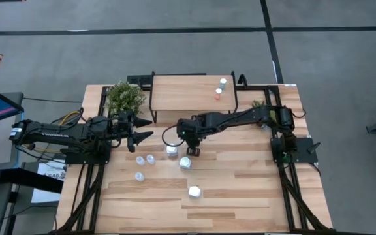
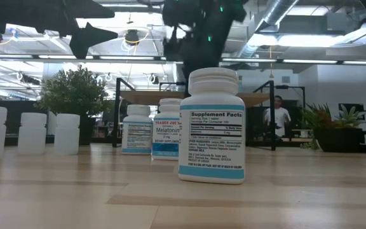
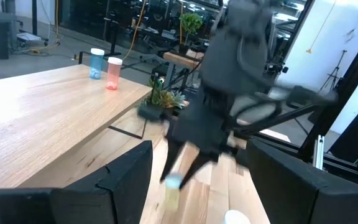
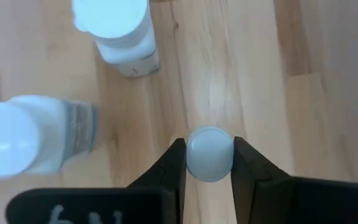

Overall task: Pick and place medicine bottles onto shelf by color
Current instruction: Put the yellow pill bottle on the shelf

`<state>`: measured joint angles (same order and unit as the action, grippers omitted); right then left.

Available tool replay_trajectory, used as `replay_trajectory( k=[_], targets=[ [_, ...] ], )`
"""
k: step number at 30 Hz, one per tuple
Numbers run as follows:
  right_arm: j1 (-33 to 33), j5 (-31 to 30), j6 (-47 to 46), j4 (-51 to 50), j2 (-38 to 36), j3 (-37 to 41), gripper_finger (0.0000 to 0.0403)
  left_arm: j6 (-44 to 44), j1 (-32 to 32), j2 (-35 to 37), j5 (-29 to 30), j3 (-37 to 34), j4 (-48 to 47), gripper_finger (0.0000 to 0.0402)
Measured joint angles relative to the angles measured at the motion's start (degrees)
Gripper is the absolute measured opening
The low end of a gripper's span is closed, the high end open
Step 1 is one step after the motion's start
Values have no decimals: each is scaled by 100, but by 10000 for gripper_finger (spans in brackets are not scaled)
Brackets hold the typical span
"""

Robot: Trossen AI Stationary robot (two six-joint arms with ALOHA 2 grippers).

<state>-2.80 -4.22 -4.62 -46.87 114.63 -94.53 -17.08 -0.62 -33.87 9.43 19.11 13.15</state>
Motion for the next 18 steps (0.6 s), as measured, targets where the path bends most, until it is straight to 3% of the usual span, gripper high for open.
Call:
replay_trajectory(
  k=[11,18],
  targets=[
    [-633,-3,586,-2112,-281,-2349,92,-2,2,-1,0,0,-24,245],
    [-1537,-72,575,-2406,-875,-2646,92,-2,0,-2,0,-4,-86,245]
  ],
)
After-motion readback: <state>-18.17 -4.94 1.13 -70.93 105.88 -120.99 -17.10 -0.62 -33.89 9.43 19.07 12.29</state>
